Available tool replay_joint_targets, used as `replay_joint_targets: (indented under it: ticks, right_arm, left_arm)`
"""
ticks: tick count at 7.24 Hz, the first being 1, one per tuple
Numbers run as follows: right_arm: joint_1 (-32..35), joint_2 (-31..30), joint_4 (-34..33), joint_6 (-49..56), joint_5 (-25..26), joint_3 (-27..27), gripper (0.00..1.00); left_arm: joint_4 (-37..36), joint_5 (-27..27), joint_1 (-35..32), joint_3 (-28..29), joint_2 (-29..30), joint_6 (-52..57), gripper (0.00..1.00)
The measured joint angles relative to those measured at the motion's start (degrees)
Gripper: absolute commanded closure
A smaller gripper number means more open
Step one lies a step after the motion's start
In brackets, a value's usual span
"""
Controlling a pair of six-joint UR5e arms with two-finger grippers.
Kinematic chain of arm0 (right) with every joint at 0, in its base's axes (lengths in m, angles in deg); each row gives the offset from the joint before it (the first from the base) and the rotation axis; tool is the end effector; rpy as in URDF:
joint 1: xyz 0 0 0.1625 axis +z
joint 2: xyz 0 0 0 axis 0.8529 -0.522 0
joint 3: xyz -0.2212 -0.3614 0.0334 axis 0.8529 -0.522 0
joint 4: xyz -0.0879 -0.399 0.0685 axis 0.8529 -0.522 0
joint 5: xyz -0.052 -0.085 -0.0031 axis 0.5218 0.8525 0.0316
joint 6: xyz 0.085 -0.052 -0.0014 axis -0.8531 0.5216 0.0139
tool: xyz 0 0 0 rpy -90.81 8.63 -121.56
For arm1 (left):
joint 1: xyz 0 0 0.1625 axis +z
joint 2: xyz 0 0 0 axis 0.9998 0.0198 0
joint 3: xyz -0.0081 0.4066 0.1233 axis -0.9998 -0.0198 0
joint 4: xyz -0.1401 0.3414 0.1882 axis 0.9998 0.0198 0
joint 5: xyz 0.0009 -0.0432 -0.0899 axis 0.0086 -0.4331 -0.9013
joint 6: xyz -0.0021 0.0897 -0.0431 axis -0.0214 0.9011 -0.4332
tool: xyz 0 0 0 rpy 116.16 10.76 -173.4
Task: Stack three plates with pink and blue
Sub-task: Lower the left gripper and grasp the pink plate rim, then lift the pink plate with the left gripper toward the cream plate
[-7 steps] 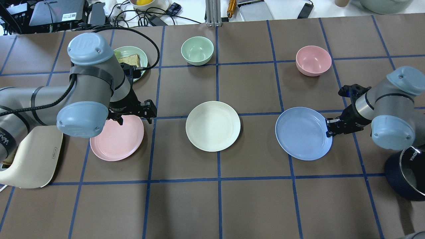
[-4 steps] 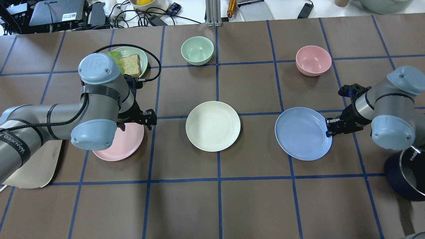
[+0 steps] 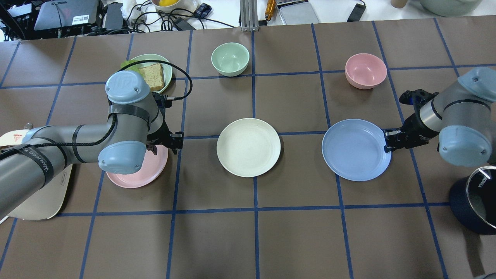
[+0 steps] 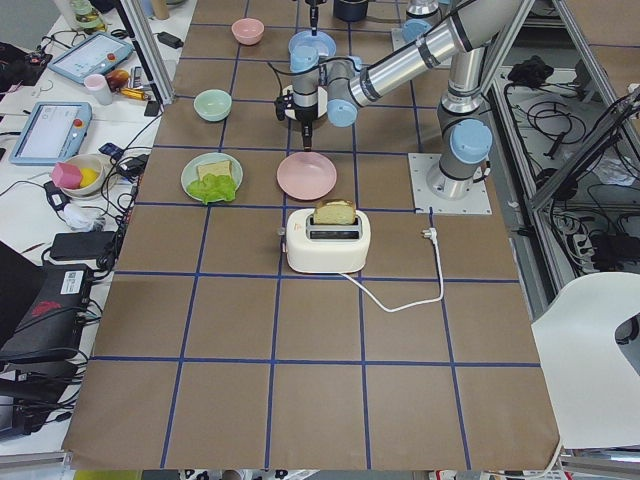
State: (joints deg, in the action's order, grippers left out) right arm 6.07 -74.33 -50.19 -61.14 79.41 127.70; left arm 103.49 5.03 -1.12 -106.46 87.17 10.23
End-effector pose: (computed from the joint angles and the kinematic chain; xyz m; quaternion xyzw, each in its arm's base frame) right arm -0.0609 -0.4786 0.2040 0.0329 0.9949 0.0055 0.0956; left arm -0.1248 -0.4904 0.2091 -0.0155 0.9989 0.0120 0.0423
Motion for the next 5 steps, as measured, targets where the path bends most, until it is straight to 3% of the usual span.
replay_joint_targets:
  ticks: [1,3,5]
  right_arm:
    - [0.00,-0.04,0.06,-0.02,0.02,-0.15,1.00]
    - [0.00,-0.12,0.03,-0.01,0.03,-0.26,1.00]
    - [0.00,-0.18,0.04,-0.08,0.03,-0.22,1.00]
  left_arm:
    - [-0.86,0.10,-0.01,-0.05,1.18,0.34,0.56]
    - [-1.55,0.39,-0.01,-0.01,2.48,1.10,0.66]
    - [-1.52,0.64,-0.01,0.02,3.14,1.53,0.85]
